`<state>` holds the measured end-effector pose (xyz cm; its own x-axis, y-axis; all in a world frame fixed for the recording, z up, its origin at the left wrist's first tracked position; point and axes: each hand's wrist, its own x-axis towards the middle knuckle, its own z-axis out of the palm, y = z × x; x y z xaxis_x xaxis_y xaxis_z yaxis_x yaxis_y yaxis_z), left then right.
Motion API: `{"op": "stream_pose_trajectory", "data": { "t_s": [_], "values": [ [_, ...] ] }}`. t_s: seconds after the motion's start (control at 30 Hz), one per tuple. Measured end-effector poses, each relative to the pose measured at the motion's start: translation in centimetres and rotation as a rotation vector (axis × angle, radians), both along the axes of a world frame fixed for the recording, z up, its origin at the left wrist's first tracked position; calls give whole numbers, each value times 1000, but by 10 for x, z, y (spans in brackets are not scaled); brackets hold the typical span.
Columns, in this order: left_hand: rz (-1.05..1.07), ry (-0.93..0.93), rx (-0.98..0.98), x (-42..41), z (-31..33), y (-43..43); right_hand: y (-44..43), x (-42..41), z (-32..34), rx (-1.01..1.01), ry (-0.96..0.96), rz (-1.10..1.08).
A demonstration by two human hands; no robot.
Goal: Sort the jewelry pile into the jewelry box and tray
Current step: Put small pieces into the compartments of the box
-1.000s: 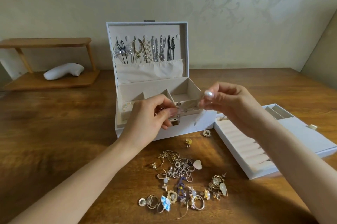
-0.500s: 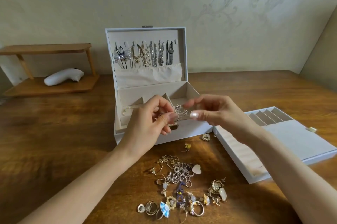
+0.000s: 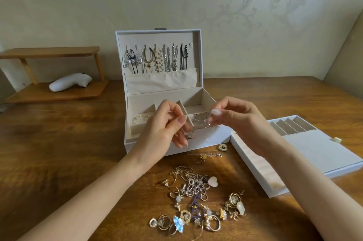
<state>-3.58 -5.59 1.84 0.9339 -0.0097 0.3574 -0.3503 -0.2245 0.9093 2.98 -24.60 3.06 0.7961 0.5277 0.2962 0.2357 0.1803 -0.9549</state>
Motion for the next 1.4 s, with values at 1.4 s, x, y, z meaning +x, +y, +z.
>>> {"op": "stream_pose_trajectory", "data": {
  "t_s": [1.4],
  "values": [
    [44,28,-22,-4,0,-10,13,-12,-3,-100,21,7]
  ]
}}
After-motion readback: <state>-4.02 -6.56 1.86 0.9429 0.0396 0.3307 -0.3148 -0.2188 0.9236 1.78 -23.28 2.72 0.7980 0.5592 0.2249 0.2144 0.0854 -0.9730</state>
